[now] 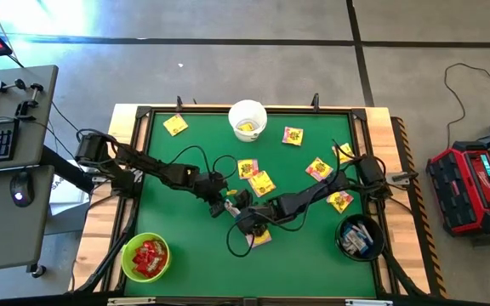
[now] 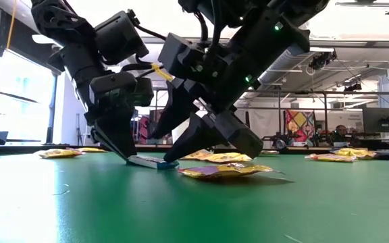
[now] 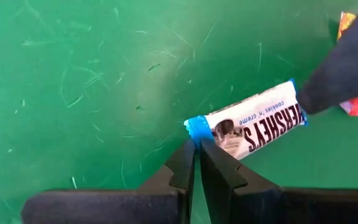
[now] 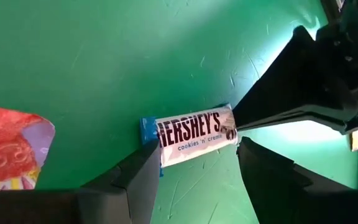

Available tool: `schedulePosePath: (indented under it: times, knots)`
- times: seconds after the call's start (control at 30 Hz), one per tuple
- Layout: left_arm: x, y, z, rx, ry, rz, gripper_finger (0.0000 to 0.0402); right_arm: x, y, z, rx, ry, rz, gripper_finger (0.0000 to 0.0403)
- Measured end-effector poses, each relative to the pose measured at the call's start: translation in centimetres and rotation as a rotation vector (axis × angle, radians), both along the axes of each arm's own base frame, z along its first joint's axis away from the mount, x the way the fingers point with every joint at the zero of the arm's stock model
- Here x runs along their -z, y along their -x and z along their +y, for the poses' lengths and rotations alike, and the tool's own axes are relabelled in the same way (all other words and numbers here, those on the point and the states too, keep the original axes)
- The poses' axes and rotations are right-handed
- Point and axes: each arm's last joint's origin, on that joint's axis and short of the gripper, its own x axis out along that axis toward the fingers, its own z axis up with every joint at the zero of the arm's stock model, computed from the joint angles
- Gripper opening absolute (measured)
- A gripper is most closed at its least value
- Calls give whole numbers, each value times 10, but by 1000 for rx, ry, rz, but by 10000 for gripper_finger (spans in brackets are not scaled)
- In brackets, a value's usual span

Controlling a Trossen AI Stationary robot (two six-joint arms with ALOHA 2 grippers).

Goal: Sort candy by brand, put in halloween buckets
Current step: Put the white candy into the black bucket

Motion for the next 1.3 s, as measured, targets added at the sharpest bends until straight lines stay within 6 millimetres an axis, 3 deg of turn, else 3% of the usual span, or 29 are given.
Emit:
schedulePosePath:
  times: [0.83, 1.03, 1.3]
  knots:
    - [-1, 3, 4, 24, -51, 24, 19, -4, 8, 2, 99, -31, 25, 204]
    - [-10, 11, 5, 28, -59, 41, 19, -6, 8, -1, 151, -142, 29, 204]
    - [-7, 11, 1, -4, -60, 61, 19, -5, 8, -4, 175, -178, 32, 204]
